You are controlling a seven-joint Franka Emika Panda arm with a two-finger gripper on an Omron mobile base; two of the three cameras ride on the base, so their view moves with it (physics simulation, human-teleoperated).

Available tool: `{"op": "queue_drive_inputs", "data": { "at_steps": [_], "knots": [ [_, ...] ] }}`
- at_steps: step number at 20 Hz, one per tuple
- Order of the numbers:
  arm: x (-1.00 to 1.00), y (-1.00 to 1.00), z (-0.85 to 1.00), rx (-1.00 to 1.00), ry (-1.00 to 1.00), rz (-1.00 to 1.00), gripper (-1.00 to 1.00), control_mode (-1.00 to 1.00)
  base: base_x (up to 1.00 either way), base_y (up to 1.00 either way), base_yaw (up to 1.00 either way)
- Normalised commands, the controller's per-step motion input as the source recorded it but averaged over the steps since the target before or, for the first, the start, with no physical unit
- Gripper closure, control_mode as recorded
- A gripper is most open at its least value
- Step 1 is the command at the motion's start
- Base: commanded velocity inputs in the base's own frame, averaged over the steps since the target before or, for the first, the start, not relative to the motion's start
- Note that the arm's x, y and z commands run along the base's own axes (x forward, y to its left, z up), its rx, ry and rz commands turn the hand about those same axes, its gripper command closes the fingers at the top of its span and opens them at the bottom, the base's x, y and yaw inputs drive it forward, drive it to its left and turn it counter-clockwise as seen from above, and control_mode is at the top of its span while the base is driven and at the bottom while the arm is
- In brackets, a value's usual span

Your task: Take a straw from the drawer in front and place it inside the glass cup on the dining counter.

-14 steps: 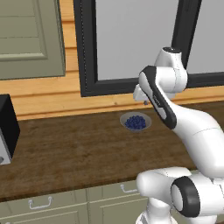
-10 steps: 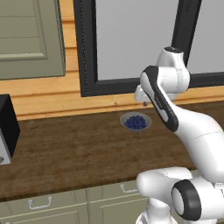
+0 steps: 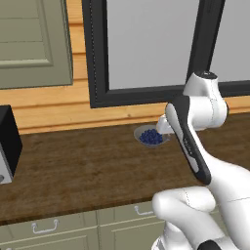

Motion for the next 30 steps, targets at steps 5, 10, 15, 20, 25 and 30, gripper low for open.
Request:
{"op": "queue_drive_inputs", "data": {
  "at_steps": [5, 10, 15, 20, 25, 30],
  "knots": [
    [-0.62, 0.00, -0.49, 0.00, -0.07, -0.01, -1.00, -1.00, 0.00, 0.00, 0.00],
    [-0.42, 0.01, -0.34, 0.00, -0.09, 0.00, -1.00, -1.00, 0.00, 0.00, 0.00],
    [-0.17, 0.10, -0.21, 0.00, -0.01, 0.00, -1.00, 1.00, -0.04, 0.02, 0.00],
    [0.00, 0.00, 0.00, 0.00, 0.00, 0.00, -1.00, 1.00, -0.41, -0.07, 0.00],
    [0.00, 0.00, 0.00, 0.00, 0.00, 0.00, -1.00, 1.00, -0.59, -0.30, 0.01],
    [0.00, 0.00, 0.00, 0.00, 0.00, 0.00, -1.00, 1.00, -0.39, -0.41, 0.09]
  ]
}}
